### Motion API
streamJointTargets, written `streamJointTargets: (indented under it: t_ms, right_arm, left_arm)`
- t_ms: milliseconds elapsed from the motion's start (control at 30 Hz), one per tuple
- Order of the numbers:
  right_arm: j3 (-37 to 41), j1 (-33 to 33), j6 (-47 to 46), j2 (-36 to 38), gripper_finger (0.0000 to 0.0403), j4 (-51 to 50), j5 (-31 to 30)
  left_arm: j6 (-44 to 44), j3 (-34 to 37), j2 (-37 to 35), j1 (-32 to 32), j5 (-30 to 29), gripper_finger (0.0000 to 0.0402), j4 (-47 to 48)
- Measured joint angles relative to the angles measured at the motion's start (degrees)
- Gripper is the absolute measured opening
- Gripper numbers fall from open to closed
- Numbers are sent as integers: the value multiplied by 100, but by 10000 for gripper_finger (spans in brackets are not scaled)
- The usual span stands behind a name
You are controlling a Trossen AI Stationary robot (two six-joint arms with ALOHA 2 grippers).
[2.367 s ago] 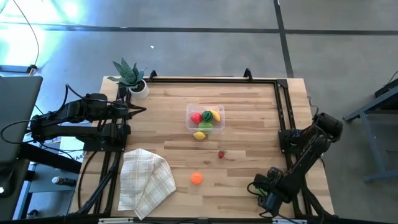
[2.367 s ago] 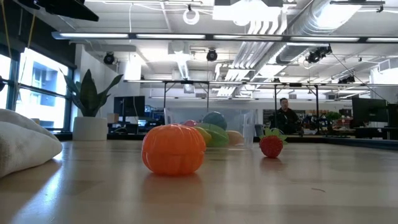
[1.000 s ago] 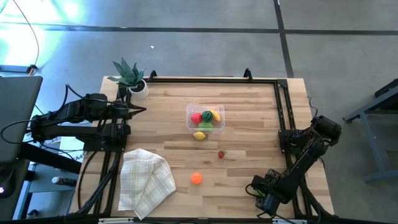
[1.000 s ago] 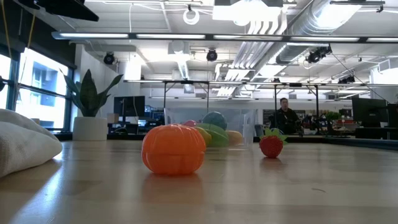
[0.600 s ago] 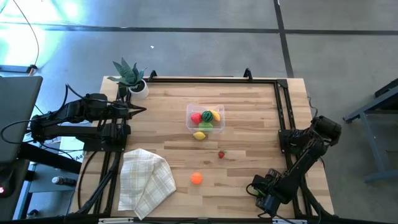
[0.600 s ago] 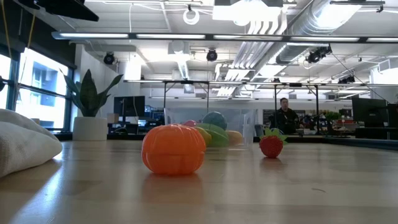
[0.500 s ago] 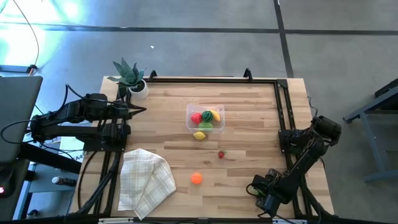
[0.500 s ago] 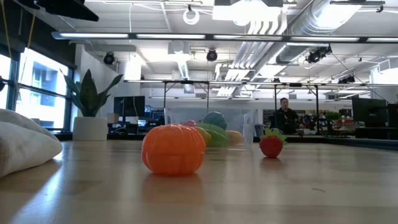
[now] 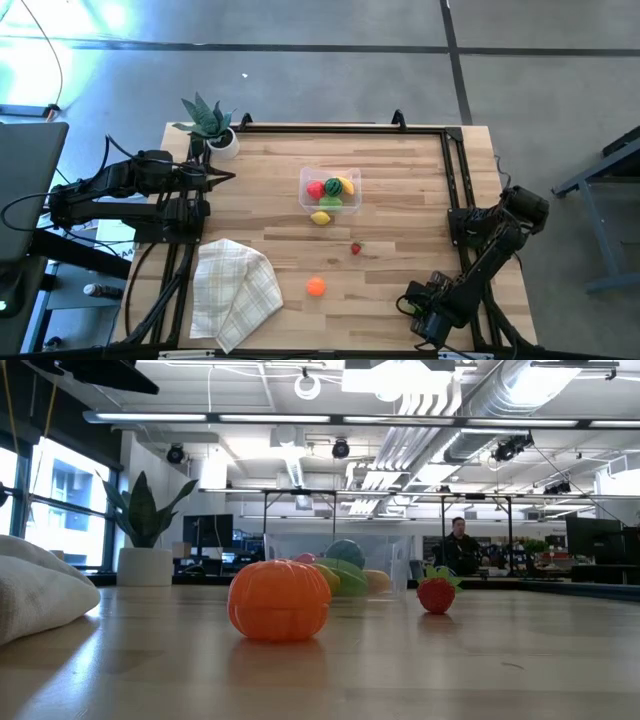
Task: Pick and placing Produce into tupperware
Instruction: Put the melon into the transparent bin
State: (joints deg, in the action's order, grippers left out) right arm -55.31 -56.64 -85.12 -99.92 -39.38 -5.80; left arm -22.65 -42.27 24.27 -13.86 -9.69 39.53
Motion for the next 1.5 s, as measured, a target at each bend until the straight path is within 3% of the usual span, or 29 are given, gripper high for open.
streamJointTargets:
  t_ms: [333, 1000, 1267, 1500]
  right_arm:
    - [0, 2, 11, 46, 213, 108, -150]
    - [-15, 233, 158, 854, 213, -13, -744]
    - [-15, 843, 791, 1470, 213, 13, -921]
    - [-167, 1940, 1917, 2031, 213, 58, -1058]
  left_arm:
    - [0, 1, -1, 0, 0, 1, 1]
    - [0, 0, 0, 0, 0, 1, 0]
    - [0, 0, -1, -1, 0, 1, 1]
    - [0, -1, 0, -1, 0, 1, 0]
